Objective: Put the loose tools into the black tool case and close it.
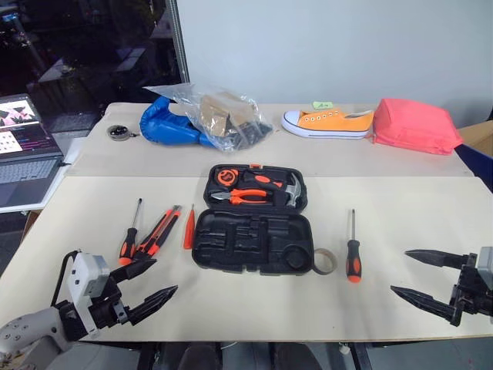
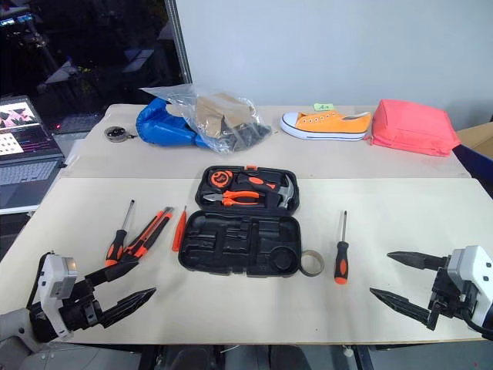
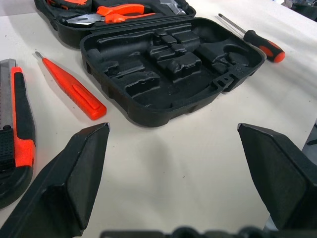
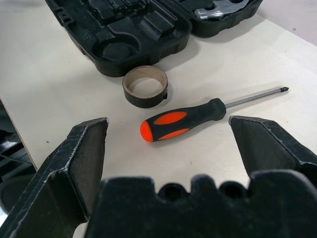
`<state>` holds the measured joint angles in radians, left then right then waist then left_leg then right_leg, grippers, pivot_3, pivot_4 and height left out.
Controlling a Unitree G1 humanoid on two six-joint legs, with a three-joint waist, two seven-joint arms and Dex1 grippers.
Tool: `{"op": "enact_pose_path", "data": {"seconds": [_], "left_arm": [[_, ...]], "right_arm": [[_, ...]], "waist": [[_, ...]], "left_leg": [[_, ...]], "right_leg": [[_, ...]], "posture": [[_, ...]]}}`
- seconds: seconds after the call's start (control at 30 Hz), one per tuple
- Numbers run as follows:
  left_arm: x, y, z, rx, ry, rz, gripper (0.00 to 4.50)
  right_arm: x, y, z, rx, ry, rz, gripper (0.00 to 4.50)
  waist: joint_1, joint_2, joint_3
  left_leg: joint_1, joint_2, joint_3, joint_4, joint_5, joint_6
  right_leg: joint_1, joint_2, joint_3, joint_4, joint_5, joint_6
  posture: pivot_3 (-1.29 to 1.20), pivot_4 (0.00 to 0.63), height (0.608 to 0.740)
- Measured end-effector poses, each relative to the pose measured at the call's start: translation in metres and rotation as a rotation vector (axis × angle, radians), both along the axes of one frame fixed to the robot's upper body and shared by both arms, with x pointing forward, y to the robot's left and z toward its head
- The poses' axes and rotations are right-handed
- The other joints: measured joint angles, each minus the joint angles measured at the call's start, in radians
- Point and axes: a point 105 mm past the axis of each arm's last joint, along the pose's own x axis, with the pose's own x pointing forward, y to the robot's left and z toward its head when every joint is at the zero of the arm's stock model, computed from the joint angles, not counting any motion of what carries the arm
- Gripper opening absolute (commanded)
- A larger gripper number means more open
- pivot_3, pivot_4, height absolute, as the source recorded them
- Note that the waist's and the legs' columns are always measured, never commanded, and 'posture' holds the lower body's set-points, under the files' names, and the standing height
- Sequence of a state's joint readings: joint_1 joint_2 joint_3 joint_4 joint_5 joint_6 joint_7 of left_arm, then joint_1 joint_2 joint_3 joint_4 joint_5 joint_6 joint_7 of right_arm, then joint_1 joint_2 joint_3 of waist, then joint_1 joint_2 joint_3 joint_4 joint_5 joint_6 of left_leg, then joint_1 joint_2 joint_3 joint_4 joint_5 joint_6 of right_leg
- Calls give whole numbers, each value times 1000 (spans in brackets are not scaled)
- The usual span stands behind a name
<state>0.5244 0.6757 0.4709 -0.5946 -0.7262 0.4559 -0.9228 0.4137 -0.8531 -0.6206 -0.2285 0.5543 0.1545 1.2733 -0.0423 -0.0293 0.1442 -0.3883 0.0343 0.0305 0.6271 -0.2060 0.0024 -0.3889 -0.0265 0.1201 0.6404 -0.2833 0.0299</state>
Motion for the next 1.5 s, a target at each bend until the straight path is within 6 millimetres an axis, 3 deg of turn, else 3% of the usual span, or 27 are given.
{"op": "enact_pose_path", "data": {"seconds": [0.13, 0.27, 0.47, 0.57, 0.73, 0.83, 1.07, 1.17, 1.27, 1.33, 1.43, 1.5], "left_arm": [[12, 4, 6, -5, -19, 72, 4459], [47, 23, 31, -10, -81, 317, 4459], [85, 62, 28, 81, 147, 627, 4459], [95, 74, 27, 106, 223, 710, 4459], [97, 80, 3, 158, 364, 773, 4459], [93, 78, -13, 173, 424, 787, 3705], [88, 79, -22, 193, 411, 801, 1205], [88, 80, -20, 162, 377, 783, 853], [98, 69, 12, 68, 213, 652, 853], [100, 47, 47, 99, 106, 431, 853], [100, -6, 86, 185, -21, 41, 853], [98, -38, 86, 266, -51, -195, 853]], "right_arm": [[4, 11, 6, 48, -38, 18, 4500], [11, 63, 31, 159, -134, 191, 4500], [11, 119, 44, 206, -151, 425, 4500], [13, 132, 48, 213, -164, 478, 4500], [14, 138, 49, 217, -164, 507, 4500], [15, 138, 49, 216, -164, 507, 4500], [15, 138, 46, 212, -155, 494, 4500], [15, 136, 44, 217, -148, 477, 4500], [16, 134, 41, 232, -143, 441, 4500], [16, 131, 40, 233, -141, 415, 4500], [16, 124, 37, 221, -140, 360, 4500], [15, 119, 35, 212, -139, 324, 4500]], "waist": [[-1, -1, 0], [-2, 0, 0], [-1, -3, 1], [0, -3, 1], [0, -3, 1], [0, -3, 1], [-2, -3, 1], [-4, -3, 1], [1, -6, 2], [7, -6, 2], [24, -3, 1], [26, 0, -1]], "left_leg": [[1, 1, 0, 0, 0, 0], [3, 2, -1, 1, 0, 0], [2, 0, -4, 1, 0, 0], [0, -1, -4, 0, 0, -1], [-4, -1, -6, -1, -4, -5], [-5, -1, -7, -1, -5, -5], [0, -1, -6, 0, -4, -6], [0, -1, -6, 0, -4, -6], [-1, -1, -5, 0, -3, -6], [-2, -1, -3, 1, -2, -6], [-3, -2, -2, 0, -3, -6], [-3, -4, -1, 0, -3, -6]], "right_leg": [[0, 0, 0, 2, 0, 0], [1, 2, 0, 6, 4, 6], [0, 4, -4, 5, 4, 7], [-1, 2, -4, 4, 4, 7], [-3, 1, -5, 3, 7, 1], [-4, 1, -5, 3, 7, 1], [0, 1, -4, 5, 7, 0], [-1, 2, -4, 5, 7, 0], [-1, 3, -8, 5, 8, -2], [-1, 2, -12, 5, 7, -4], [0, 0, -13, 3, 6, -3], [0, 1, -12, 1, 6, -3]], "posture": [[0, 150, 740], [0, 150, 740], [0, 150, 740], [0, 150, 740], [0, 150, 740], [0, 150, 740], [0, 150, 740], [0, 150, 740], [0, 150, 740], [0, 150, 740], [0, 150, 740], [0, 150, 740]]}}
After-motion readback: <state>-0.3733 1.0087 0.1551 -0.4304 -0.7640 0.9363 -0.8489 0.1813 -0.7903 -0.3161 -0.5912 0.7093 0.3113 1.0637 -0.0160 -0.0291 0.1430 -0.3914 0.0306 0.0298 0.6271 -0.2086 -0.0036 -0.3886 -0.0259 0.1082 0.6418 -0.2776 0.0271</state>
